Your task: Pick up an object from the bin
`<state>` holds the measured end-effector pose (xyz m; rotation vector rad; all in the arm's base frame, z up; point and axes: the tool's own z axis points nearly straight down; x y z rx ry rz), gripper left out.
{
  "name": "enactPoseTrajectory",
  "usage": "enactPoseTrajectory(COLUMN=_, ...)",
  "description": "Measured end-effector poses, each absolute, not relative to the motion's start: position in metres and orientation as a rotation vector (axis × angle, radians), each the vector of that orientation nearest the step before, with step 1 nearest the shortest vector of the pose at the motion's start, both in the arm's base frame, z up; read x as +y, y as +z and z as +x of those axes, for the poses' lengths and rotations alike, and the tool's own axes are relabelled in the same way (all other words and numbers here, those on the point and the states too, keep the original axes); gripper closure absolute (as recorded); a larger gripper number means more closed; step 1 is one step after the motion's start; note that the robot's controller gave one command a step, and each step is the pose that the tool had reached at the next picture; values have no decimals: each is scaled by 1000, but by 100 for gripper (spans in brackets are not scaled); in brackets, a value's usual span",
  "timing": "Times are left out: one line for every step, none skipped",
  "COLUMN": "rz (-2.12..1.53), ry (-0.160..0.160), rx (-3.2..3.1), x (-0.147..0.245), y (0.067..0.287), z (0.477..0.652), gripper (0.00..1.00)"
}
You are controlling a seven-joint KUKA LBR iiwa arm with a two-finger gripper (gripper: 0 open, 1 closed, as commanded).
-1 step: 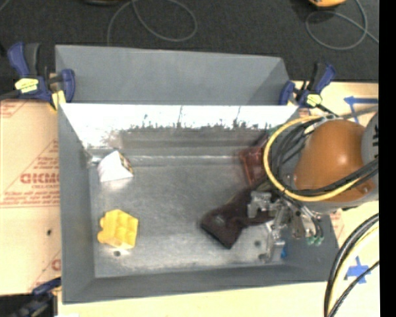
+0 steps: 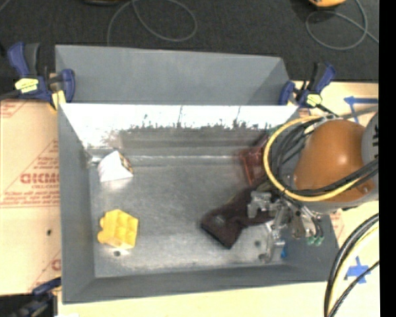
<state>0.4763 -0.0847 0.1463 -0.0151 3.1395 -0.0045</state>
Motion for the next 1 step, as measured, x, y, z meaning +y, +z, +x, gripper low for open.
enactPoseTrajectory(rz=-137, ry=-9, rx=3127, x=-90, y=116, z=514, gripper=0)
